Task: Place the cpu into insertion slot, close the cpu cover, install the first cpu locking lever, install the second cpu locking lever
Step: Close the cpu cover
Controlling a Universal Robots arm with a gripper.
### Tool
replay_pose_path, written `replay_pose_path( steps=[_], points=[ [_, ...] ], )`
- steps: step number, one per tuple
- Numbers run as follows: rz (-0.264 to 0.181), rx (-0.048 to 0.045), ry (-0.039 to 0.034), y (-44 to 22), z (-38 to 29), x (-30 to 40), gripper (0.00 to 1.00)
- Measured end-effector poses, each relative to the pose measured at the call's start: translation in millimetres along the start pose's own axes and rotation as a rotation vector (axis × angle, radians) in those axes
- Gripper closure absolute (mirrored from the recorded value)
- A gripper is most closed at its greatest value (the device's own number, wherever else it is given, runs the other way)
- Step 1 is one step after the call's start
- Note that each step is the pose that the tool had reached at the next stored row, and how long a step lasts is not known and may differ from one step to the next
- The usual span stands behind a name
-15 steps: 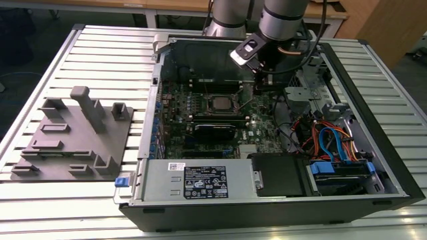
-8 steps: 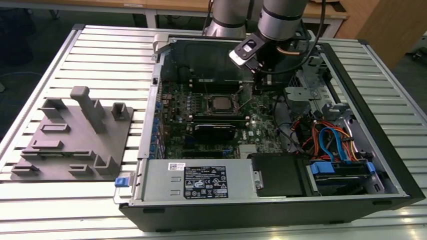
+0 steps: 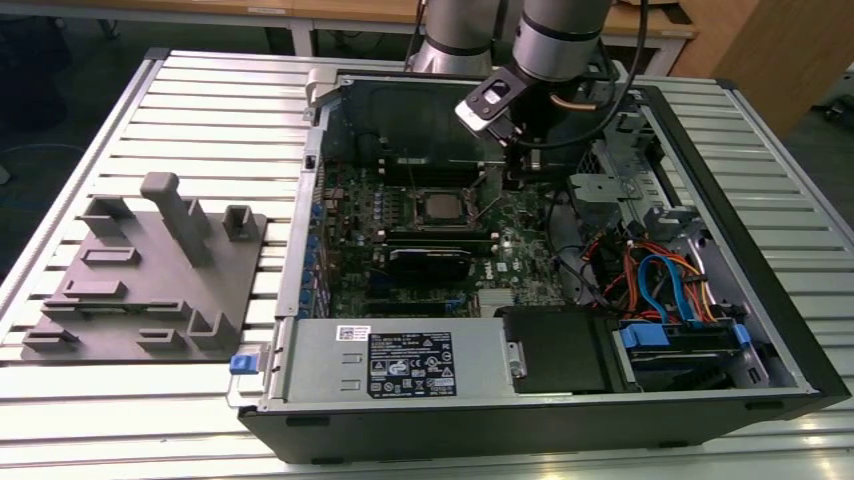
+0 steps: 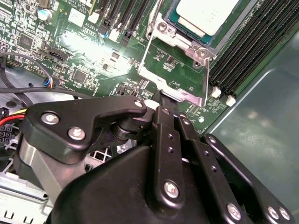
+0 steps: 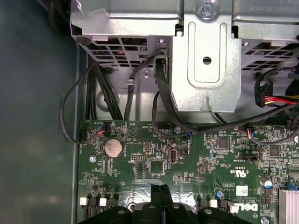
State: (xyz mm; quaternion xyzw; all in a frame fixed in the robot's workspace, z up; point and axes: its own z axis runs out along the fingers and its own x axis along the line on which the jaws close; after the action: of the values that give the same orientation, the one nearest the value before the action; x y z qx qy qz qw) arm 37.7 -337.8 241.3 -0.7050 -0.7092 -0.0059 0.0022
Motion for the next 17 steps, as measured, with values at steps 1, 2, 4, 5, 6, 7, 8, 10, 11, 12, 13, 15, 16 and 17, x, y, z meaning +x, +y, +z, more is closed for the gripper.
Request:
replay_pose_path(
  steps=[1, 2, 4, 5, 6, 7, 8, 10, 11, 12, 13, 15, 16, 17],
  points=[
    [0.000, 0.0000, 0.0000, -0.5, 0.1, 0.0, 0.90],
    [0.000, 0.0000, 0.0001, -1.1, 0.1, 0.0, 0.90],
    [0.000, 0.0000, 0.0002, -2.3, 0.3, 0.0, 0.90],
    [0.000, 0.0000, 0.0001, -2.7, 0.3, 0.0, 0.90],
    [0.000, 0.0000, 0.0001, -3.2, 0.4, 0.0, 0.90],
    [0.000, 0.0000, 0.0001, -3.7, 0.4, 0.0, 0.90],
    [0.000, 0.0000, 0.0000, -4.1, 0.5, 0.0, 0.90],
    [0.000, 0.0000, 0.0000, -4.9, 0.6, 0.0, 0.90],
    [0.000, 0.0000, 0.0000, -5.5, 0.7, 0.0, 0.90],
    [0.000, 0.0000, 0.0000, -6.1, 0.8, 0.0, 0.90],
    [0.000, 0.0000, 0.0001, -6.7, 0.9, 0.0, 0.90],
    [0.000, 0.0001, 0.0000, -7.9, 1.1, 0.0, 0.90],
    [0.000, 0.0000, 0.0001, -8.5, 1.3, 0.0, 0.90],
    [0.000, 0.0000, 0.0000, -9.0, 1.4, 0.0, 0.90]
  ],
)
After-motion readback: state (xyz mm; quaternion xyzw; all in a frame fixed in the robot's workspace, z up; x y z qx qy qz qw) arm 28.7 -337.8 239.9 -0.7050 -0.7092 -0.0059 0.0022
